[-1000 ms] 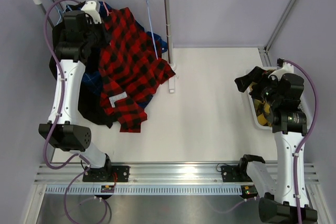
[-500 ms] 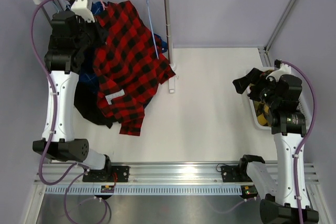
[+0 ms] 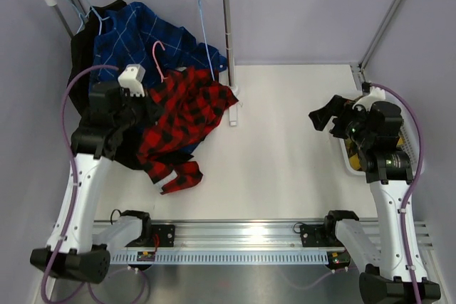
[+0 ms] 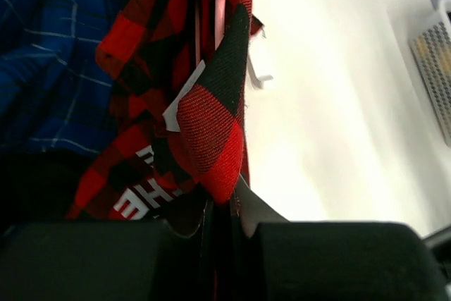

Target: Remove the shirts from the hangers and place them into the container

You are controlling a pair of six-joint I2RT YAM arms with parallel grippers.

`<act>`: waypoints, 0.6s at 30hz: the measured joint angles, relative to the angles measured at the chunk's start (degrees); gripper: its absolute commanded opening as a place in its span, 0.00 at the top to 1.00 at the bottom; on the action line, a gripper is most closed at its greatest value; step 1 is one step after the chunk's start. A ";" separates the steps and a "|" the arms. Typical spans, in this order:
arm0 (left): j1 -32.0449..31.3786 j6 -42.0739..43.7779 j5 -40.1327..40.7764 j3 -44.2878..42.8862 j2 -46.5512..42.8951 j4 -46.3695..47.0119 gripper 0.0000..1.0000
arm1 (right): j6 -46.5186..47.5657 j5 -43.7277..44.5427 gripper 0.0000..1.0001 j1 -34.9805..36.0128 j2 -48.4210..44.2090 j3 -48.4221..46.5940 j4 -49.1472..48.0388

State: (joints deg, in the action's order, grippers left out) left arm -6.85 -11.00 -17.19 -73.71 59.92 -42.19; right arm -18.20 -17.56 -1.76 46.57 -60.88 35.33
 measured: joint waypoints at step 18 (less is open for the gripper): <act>-8.37 6.32 -17.33 9.53 -9.79 -3.80 1.00 | 0.94 1.01 0.00 3.30 3.02 0.50 -0.13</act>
State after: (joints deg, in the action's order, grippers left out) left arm -15.22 -4.69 -34.52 -64.18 50.13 -46.00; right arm -17.26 -16.56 1.54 49.58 -60.38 35.20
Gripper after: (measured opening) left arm 0.096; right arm 0.993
